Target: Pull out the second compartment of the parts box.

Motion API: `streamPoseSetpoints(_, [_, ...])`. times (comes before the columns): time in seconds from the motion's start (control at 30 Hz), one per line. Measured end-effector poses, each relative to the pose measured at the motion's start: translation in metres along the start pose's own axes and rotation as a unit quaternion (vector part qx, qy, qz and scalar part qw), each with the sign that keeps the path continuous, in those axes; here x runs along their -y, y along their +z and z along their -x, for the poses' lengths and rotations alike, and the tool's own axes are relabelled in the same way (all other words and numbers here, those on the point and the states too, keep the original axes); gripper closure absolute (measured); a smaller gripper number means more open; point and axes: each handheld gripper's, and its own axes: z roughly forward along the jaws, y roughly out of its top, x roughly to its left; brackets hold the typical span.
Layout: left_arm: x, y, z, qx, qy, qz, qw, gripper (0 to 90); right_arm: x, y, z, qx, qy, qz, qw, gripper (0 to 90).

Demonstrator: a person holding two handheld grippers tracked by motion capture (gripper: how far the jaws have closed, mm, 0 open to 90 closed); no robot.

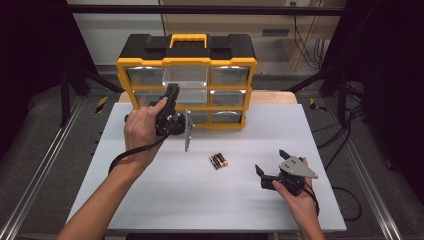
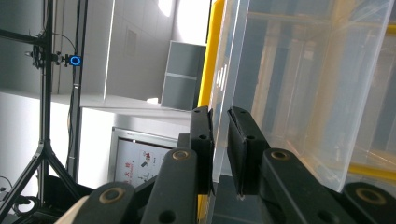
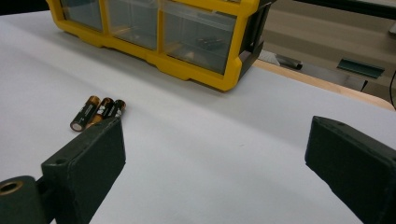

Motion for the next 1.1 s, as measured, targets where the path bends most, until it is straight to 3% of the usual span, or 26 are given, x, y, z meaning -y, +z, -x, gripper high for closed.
streamPoseSetpoints(0.93, [-0.006,-0.013,0.001,0.004,-0.006,-0.005,1.0000,78.0,0.000,0.001,-0.002,-0.005,-0.003,-0.003,1.0000,5.3])
streamPoseSetpoints(1.1, [-0.002,-0.014,-0.002,0.014,-0.048,-0.003,0.9988,73.0,0.000,0.001,-0.002,-0.005,-0.003,-0.003,1.0000,5.3])
